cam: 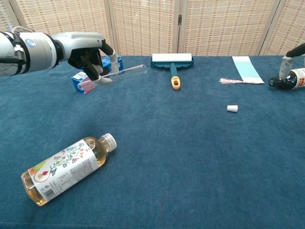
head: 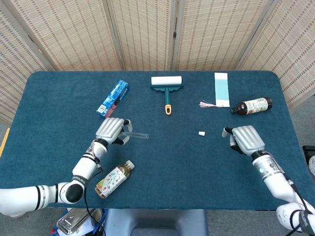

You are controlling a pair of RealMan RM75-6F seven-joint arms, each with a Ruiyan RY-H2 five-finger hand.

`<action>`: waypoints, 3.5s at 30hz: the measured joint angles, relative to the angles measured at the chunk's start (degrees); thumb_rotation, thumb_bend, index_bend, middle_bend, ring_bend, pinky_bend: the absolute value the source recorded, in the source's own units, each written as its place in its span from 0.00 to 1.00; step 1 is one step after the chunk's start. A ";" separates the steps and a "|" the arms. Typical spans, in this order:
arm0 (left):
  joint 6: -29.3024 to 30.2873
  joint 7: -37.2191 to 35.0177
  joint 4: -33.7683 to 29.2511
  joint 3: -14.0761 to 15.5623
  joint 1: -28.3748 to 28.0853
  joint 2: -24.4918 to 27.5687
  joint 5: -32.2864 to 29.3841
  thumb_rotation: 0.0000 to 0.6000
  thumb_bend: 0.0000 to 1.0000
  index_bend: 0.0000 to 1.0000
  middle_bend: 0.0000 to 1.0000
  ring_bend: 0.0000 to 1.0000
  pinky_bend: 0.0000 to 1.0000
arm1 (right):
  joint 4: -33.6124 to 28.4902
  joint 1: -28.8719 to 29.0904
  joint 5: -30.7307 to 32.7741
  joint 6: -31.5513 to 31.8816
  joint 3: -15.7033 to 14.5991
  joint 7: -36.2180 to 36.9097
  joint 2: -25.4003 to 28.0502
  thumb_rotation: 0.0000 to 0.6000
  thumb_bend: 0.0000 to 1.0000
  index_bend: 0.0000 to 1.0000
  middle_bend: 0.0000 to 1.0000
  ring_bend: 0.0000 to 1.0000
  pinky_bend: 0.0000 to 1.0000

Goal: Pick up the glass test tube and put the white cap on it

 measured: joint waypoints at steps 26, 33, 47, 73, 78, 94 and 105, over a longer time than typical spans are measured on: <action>2.56 -1.47 -5.75 3.67 2.98 3.27 4.89 1.00 0.37 0.67 1.00 1.00 1.00 | 23.28 16.55 24.40 -12.78 -3.30 -11.41 -18.82 1.00 1.00 0.39 1.00 1.00 1.00; 2.56 -1.45 -5.50 4.09 3.07 2.92 5.06 1.00 0.37 0.67 1.00 1.00 1.00 | 26.36 18.28 26.24 -13.97 -4.30 -11.90 -21.01 1.00 1.00 0.39 1.00 1.00 1.00; 2.40 -1.65 -5.00 4.57 3.33 2.63 5.37 1.00 0.37 0.67 1.00 1.00 1.00 | 27.92 20.37 26.18 -13.20 -4.73 -11.87 -23.28 1.00 1.00 0.39 1.00 1.00 1.00; 2.30 -2.18 -5.24 5.04 4.09 2.97 6.43 1.00 0.37 0.67 1.00 1.00 1.00 | 11.70 18.56 22.53 -2.72 -2.72 -10.64 -12.63 1.00 0.13 0.39 1.00 1.00 1.00; 2.57 -1.94 -5.56 5.10 4.14 2.96 6.57 1.00 0.37 0.66 1.00 1.00 1.00 | 11.43 17.51 21.66 -0.90 -2.90 -10.68 -12.64 1.00 0.00 0.38 1.00 1.00 1.00; 2.83 -0.89 -5.91 5.24 3.94 2.54 6.48 1.00 0.37 0.67 1.00 1.00 1.00 | 16.19 16.82 18.68 0.27 -3.32 -12.03 -16.71 1.00 0.00 0.24 1.00 1.00 1.00; 2.73 -0.64 -5.69 5.43 3.88 2.18 6.48 1.00 0.37 0.67 1.00 1.00 1.00 | 17.28 16.62 17.30 -1.73 -3.53 -11.38 -17.67 0.91 0.06 0.18 0.92 0.98 1.00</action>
